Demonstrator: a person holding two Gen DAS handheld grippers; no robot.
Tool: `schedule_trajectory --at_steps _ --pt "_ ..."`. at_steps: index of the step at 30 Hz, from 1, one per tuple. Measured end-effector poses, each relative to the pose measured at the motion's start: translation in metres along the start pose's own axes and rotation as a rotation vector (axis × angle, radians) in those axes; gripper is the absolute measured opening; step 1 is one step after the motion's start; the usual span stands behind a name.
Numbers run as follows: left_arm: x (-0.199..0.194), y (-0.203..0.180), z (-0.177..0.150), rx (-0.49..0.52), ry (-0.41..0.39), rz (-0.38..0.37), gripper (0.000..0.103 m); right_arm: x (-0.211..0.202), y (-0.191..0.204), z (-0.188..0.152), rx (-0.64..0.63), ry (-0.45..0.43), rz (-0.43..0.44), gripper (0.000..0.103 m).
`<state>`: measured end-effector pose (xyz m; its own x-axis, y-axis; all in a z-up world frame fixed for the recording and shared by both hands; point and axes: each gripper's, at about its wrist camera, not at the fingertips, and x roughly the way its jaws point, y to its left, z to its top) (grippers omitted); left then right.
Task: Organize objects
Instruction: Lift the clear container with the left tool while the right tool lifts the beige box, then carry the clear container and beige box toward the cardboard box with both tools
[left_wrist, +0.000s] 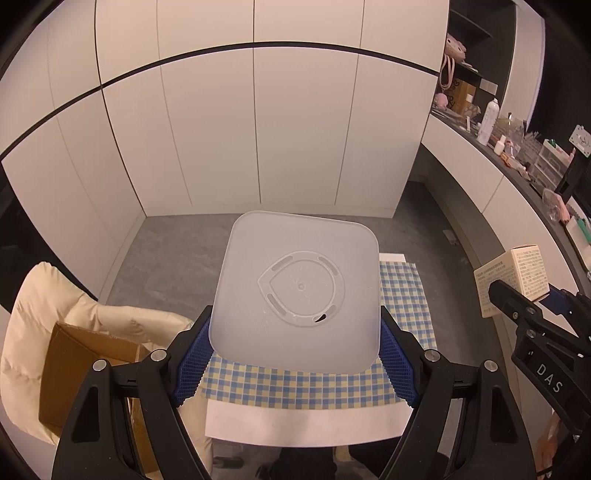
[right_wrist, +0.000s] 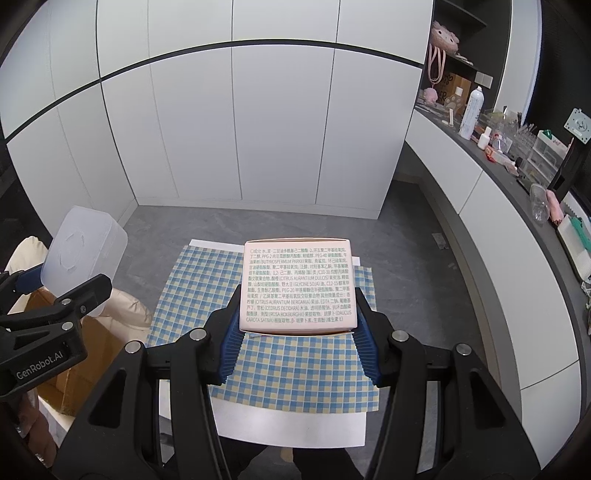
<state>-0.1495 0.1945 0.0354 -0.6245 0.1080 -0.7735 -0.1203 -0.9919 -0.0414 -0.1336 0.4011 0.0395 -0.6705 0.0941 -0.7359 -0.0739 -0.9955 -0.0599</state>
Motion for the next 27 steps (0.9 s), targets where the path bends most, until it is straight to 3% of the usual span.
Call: schedule_trajectory --at_steps 10,27 --pt "-0.024 0.004 -0.032 -0.01 -0.006 -0.01 0.082 -0.017 0.0 -0.035 0.009 0.005 0.004 0.055" --pt "-0.048 0.014 -0.112 0.031 -0.006 -0.016 0.082 -0.041 0.004 -0.123 0.016 0.032 0.054 0.055"
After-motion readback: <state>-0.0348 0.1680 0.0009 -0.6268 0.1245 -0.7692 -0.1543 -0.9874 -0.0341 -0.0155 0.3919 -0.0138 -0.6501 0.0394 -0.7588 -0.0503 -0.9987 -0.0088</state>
